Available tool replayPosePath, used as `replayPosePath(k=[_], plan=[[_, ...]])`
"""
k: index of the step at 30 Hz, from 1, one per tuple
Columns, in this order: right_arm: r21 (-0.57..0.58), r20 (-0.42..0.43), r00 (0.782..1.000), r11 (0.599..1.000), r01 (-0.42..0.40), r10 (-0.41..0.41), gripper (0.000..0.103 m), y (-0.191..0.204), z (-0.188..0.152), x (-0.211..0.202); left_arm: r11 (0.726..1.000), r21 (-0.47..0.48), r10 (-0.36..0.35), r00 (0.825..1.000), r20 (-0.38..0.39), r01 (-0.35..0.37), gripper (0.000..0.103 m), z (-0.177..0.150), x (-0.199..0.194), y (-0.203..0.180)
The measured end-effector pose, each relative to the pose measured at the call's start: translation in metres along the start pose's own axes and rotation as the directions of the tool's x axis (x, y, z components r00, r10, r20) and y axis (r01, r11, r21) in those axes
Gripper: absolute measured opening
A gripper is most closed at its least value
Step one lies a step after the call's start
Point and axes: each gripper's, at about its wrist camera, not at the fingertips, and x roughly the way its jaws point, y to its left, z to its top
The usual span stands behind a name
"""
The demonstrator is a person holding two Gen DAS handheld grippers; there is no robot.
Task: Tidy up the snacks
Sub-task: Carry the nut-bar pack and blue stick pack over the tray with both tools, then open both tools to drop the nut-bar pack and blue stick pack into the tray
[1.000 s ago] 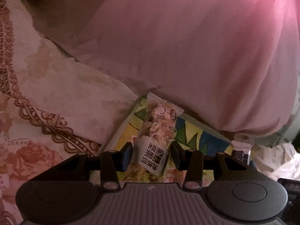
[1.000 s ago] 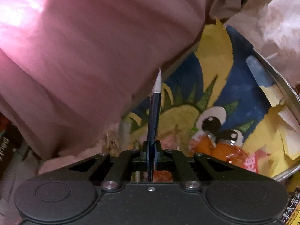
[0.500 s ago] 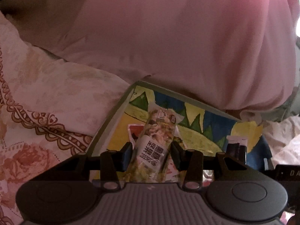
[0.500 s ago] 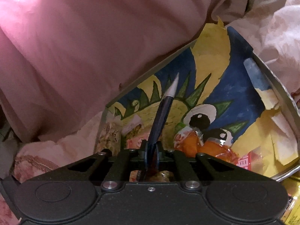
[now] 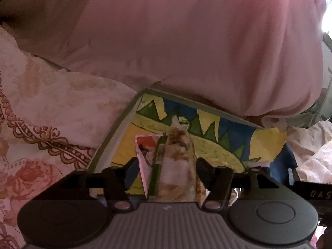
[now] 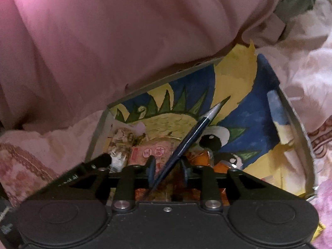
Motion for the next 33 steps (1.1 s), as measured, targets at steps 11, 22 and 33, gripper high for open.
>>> replayPosePath(k=[11,22,33], plan=[[-0.069,0.051,0.999,0.997,0.021,-0.017,0.067,0.01,0.003,-0.038,1.0,0.008,0.018,0.999,0.049,-0.019,0.089,0.007,-0.038,-0.006],[-0.203,0.19,0.981,0.976,0.081,-0.042,0.095,0.021,-0.007,-0.107,0.997,0.031,0.063,0.99,0.127,-0.068,0.101,0.01,-0.102,-0.008],[-0.38,0.364,0.931,0.91,0.166,-0.018,0.102,0.033,-0.054,-0.194,0.991,0.092,0.073,0.978,0.198,-0.093,0.103,-0.015,-0.183,-0.023]])
